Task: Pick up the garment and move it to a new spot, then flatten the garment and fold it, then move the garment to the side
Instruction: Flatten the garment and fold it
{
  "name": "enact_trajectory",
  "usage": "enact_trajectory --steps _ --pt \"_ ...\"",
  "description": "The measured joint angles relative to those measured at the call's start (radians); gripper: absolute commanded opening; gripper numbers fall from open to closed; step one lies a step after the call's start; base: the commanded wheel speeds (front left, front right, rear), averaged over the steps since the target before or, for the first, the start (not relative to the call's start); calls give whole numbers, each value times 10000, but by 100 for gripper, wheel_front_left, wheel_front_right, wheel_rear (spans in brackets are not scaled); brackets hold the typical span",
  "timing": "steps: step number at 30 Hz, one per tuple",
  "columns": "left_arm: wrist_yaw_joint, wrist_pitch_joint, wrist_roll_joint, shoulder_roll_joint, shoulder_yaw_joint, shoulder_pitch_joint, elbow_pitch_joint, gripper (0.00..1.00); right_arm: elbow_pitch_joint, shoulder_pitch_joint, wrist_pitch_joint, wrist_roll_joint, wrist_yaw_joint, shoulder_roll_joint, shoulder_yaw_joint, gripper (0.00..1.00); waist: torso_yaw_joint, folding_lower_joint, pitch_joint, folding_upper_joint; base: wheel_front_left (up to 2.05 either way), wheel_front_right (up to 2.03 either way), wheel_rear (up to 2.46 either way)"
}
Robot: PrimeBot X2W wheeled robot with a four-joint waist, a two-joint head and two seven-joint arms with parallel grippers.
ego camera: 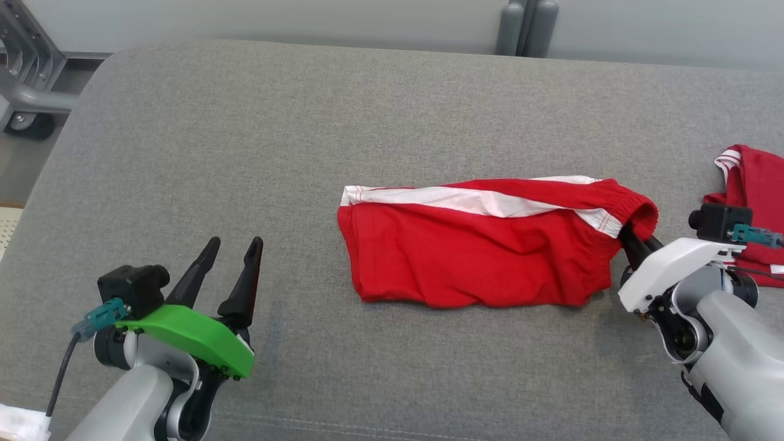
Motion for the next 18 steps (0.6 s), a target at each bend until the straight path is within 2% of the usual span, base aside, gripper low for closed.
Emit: enact_trajectory --steps 7,18 --pt "17 13 0 0 -2 57 -29 100 -635 22 251 393 255 545 82 0 -5 0 -73 0 0 0 0" --pt "88 69 0 -63 -15 58 -40 100 -1300 152 1076 1511 263 1329 -59 0 409 0 -156 0 0 0 0"
